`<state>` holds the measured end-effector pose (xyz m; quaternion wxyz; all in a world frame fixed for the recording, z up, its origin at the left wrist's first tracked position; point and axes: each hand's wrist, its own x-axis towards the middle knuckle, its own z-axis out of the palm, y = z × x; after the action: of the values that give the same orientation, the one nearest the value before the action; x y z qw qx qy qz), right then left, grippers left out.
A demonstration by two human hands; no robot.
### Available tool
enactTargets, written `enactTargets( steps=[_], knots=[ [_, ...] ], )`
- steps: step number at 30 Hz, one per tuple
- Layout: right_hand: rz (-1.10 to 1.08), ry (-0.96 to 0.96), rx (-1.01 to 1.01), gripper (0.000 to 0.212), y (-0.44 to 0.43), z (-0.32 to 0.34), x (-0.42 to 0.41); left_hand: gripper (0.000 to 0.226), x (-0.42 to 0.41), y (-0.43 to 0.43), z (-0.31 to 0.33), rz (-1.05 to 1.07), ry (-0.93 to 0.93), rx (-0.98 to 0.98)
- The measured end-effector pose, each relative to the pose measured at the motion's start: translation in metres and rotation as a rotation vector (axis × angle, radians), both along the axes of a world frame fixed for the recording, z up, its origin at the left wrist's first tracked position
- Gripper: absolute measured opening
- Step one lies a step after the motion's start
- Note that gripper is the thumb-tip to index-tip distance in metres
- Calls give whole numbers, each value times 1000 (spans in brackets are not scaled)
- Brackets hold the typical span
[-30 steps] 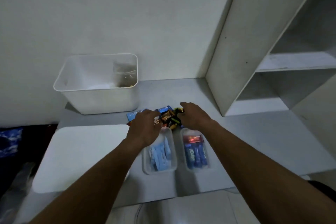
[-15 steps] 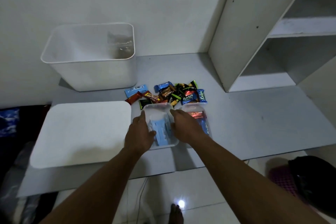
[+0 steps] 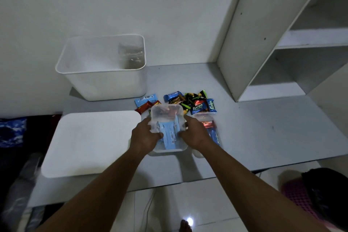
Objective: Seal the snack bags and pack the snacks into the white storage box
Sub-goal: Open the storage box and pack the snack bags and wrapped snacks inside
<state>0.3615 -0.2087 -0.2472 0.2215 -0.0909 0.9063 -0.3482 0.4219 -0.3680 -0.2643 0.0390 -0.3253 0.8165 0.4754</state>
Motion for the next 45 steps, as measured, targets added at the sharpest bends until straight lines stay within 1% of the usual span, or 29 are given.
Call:
enactTargets(
  steps=[4,10,14,17,20,23,27,30,33,34,35,37,38,40,45],
  knots=[
    [-44,9,-106,55,17,28,-10,64,-9,7,29,-43,76,31],
    [-62,-25,-82,64,61,39,-28,63,-23,47,38,-73,117,101],
    [-85,-41,-65,69,96,32,-38,63,-35,80,30,-102,119,82],
    [-75,-50,-72,70,117,22,-45,71,-39,101,19,-86,88,112],
    [-54,-78,-66,71,131,9,-49,74,-39,113,9,-66,53,121],
    [-53,-93,-77,69,141,0,-53,76,-43,120,1,-60,43,112],
    [-82,-98,-133,64,147,-13,-56,72,-47,121,-6,-18,50,115],
    [-101,-221,-164,70,150,-26,-57,69,-48,121,-12,-10,32,310],
    [-197,-419,-254,79,157,-42,-58,59,-46,123,-18,83,-61,558],
    [-213,-468,-289,77,160,-48,-59,52,-45,124,-20,91,-89,608],
    [-212,-508,-327,69,162,-52,-60,45,-44,125,-22,86,-105,637],
    [-190,-544,-390,47,164,-55,-63,35,-43,125,-24,74,-99,682],
    [-185,-545,-404,41,165,-56,-64,33,-44,125,-24,72,-95,697],
    [-183,-551,-418,38,165,-54,-66,32,-45,125,-22,68,-86,711],
    [-161,-556,-426,40,163,-39,-70,33,-46,119,-8,69,-75,698]
  ],
)
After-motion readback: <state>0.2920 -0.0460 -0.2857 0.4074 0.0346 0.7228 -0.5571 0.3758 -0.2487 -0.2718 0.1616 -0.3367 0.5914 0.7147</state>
